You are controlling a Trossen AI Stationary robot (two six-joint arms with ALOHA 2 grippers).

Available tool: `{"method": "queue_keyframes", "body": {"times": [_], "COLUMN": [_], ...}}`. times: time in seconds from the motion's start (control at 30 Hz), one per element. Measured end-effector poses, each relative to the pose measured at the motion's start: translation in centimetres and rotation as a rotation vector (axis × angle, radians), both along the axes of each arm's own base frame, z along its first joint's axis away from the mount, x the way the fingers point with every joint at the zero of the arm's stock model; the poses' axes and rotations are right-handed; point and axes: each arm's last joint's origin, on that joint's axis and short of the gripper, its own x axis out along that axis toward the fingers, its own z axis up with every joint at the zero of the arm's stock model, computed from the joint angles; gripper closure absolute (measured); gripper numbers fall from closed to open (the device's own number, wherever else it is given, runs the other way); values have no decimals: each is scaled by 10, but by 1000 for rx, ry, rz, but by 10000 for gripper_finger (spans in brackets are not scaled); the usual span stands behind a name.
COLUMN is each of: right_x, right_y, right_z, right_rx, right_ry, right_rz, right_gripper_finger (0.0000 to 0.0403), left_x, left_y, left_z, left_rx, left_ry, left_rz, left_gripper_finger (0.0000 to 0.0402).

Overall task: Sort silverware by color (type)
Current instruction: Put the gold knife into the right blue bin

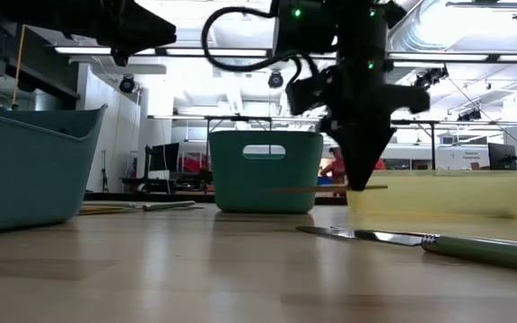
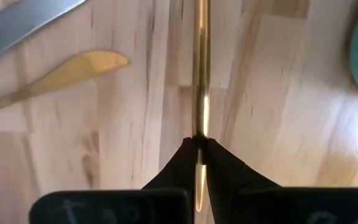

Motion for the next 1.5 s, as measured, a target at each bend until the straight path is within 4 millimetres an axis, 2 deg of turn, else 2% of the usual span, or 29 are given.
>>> {"method": "queue_keyframes", "body": {"times": [0.23,0.37,0.47,0.67,0.77,0.83,1.0,1.17,1.27,1.5], "right_x": [-19,-39,-61,-112,-133,-138,-128,-115,-105,-75], "right_y": [3,12,21,39,45,47,50,36,23,-6], "right_z": [32,52,60,50,37,30,23,30,36,45], "right_rx": [29,47,54,61,96,127,186,78,-1,-75], "right_ry": [-30,-77,-115,-234,-364,-504,-1015,-1379,-1490,-1541], "right_rz": [-53,-100,-156,-286,-343,-375,-324,-248,-226,-176], "right_gripper_finger": [394,395,396,396,396,396,396,397,397,397], "left_x": [0,0,0,0,0,0,0,4,11,31], "left_y": [0,0,0,0,0,0,0,0,-1,-2], "left_z": [0,0,0,-1,-1,-1,1,0,-4,-13], "left_rx": [0,0,-1,-21,-25,-26,-42,-69,-66,21], "left_ry": [2,4,4,3,2,-2,-25,-37,-25,-15], "left_rz": [1,1,1,1,1,2,2,3,3,0], "left_gripper_finger": [300,300,300,300,300,300,300,300,300,300]}}
